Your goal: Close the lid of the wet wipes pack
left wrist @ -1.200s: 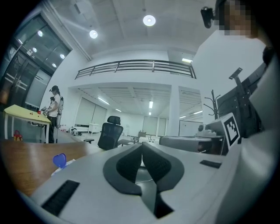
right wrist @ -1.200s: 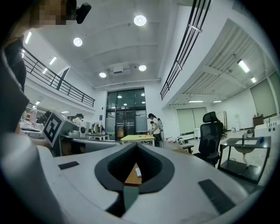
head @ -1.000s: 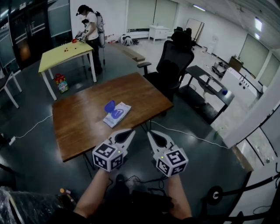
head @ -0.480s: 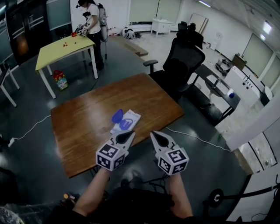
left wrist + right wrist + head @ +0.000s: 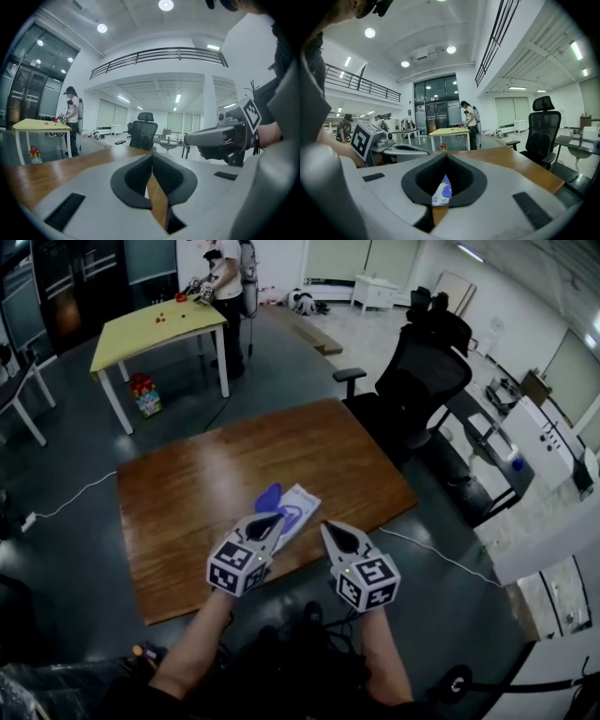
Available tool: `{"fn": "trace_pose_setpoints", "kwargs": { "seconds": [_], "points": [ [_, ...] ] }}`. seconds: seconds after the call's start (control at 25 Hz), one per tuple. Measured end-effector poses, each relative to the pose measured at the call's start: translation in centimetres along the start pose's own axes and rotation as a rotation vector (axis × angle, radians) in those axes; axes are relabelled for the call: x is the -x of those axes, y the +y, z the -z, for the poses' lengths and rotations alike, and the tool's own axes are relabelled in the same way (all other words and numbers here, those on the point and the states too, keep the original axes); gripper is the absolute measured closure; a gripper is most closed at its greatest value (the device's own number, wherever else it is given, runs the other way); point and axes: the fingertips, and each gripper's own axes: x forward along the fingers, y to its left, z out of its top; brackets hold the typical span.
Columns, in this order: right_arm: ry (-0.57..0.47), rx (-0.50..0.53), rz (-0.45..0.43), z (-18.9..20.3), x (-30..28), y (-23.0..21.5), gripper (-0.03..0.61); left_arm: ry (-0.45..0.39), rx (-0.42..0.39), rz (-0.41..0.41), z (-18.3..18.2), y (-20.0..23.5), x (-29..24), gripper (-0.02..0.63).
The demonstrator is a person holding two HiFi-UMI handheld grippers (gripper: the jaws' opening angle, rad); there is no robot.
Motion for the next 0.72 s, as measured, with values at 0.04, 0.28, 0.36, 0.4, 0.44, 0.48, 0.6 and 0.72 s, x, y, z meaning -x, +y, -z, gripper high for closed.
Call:
{"fn": "trace_pose_setpoints", "kwargs": {
  "seconds": [0.04,0.28,0.36,0.4,0.44,0.48,0.6,0.72],
  "points": [
    [0.009,0.002,-0.017,0.1,-0.8,-0.3,0.568,0.005,-0.003,-0.013,0.3,0.6,-0.3,0.604],
    [0.068,0.030,-0.127,1.1,-5.0,-2.4,0.568,0.037,0.012,-0.117,2.2,4.2,-2.2,0.604],
    [0.088,0.033,-0.165,1.6,-6.1,-2.9,0.568,0.053,0.021,-0.156,3.1,5.4,-2.8,0.604],
    [0.097,0.034,-0.183,1.8,-6.5,-3.1,0.568,0.063,0.025,-0.176,3.7,6.1,-3.1,0.605],
    [0.104,0.035,-0.198,1.9,-6.9,-3.2,0.568,0.075,0.026,-0.197,4.2,6.7,-3.4,0.605],
    [0.110,0.034,-0.210,1.9,-7.2,-3.4,0.568,0.092,0.024,-0.217,4.8,7.4,-3.7,0.604],
    [0.117,0.035,-0.233,1.8,-7.6,-3.9,0.568,0.152,0.027,-0.249,6.6,8.8,-4.5,0.596],
    [0.122,0.030,-0.231,1.9,-7.6,-4.4,0.568,0.192,0.044,-0.255,8.2,9.9,-5.1,0.518]
  ]
}}
